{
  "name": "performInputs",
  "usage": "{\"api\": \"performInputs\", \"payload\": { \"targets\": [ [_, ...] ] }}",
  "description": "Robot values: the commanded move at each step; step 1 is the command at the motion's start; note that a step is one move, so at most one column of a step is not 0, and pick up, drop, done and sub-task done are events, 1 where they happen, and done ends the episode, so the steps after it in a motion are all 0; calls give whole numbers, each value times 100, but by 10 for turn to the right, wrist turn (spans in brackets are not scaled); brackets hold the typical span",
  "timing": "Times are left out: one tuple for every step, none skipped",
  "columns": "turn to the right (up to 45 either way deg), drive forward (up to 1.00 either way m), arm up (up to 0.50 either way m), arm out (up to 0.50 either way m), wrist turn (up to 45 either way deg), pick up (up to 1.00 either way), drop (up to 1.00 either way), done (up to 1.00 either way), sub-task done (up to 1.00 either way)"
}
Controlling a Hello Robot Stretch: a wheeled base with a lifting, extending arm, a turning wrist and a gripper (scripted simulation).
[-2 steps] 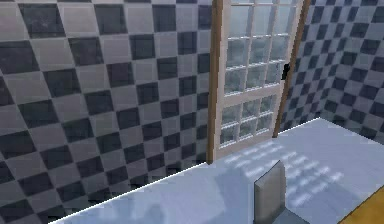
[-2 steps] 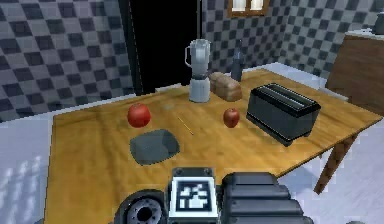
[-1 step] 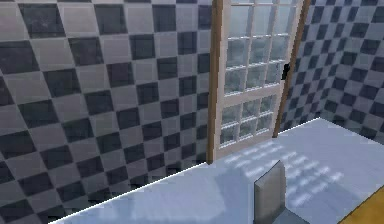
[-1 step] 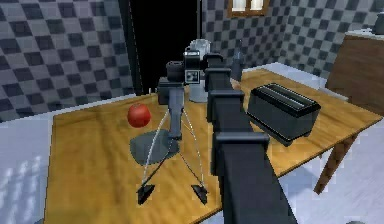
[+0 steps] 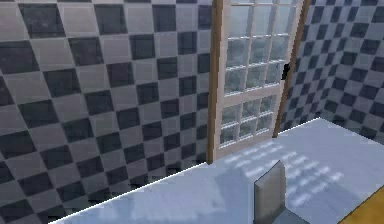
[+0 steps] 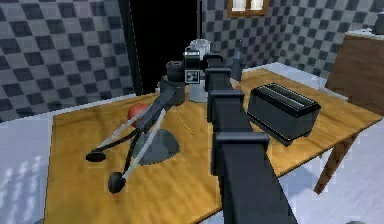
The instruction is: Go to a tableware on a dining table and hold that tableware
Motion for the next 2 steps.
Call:
{"api": "performInputs", "payload": {
  "targets": [
    [0, 0, 0, 0, 450, 0, 0, 0, 0],
    [0, 0, 0, 0, 360, 0, 0, 0, 0]
  ]
}}
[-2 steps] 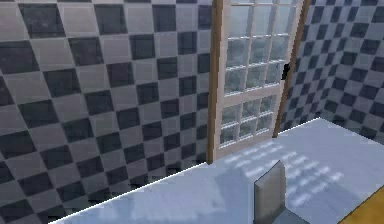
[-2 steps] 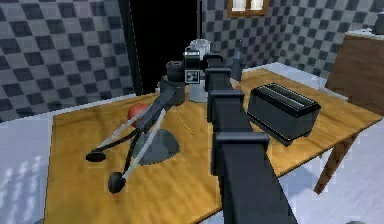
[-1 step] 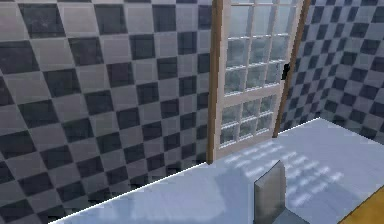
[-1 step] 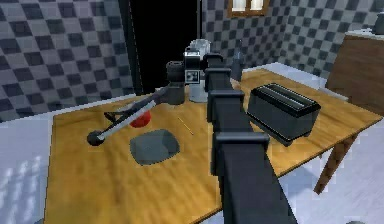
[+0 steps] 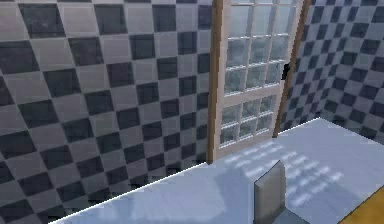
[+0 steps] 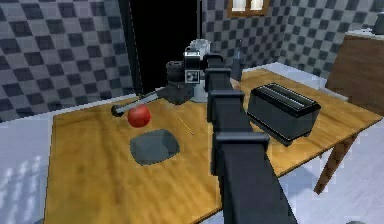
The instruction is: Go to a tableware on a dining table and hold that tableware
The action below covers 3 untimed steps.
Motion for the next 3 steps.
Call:
{"api": "performInputs", "payload": {
  "targets": [
    [0, 0, -26, 0, 0, 0, 0, 0, 0],
    [0, 0, 0, 0, 0, 100, 0, 0, 0],
    [0, 0, 10, 0, 0, 0, 0, 0, 0]
  ]
}}
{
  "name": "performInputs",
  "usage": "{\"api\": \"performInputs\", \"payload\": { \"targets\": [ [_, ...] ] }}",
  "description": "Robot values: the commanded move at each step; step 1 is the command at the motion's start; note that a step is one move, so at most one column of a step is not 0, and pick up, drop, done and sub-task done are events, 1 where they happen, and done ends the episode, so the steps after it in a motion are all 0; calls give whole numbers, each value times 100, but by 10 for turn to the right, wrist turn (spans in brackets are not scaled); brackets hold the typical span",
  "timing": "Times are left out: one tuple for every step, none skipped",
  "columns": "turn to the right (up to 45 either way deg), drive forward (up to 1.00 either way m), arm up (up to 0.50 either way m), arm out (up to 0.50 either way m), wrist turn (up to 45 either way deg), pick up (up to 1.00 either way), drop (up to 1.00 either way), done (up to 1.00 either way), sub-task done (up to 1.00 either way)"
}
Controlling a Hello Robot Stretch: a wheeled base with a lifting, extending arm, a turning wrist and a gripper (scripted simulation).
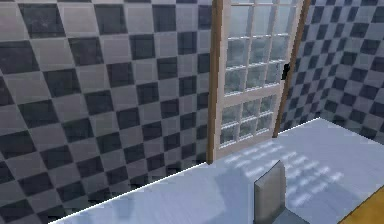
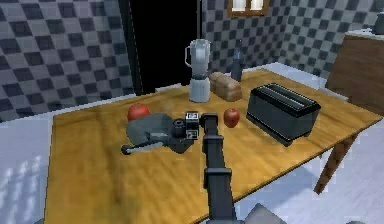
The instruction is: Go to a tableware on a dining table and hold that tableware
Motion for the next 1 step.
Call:
{"api": "performInputs", "payload": {
  "targets": [
    [0, 0, 0, 0, 0, 0, 0, 100, 0]
  ]
}}
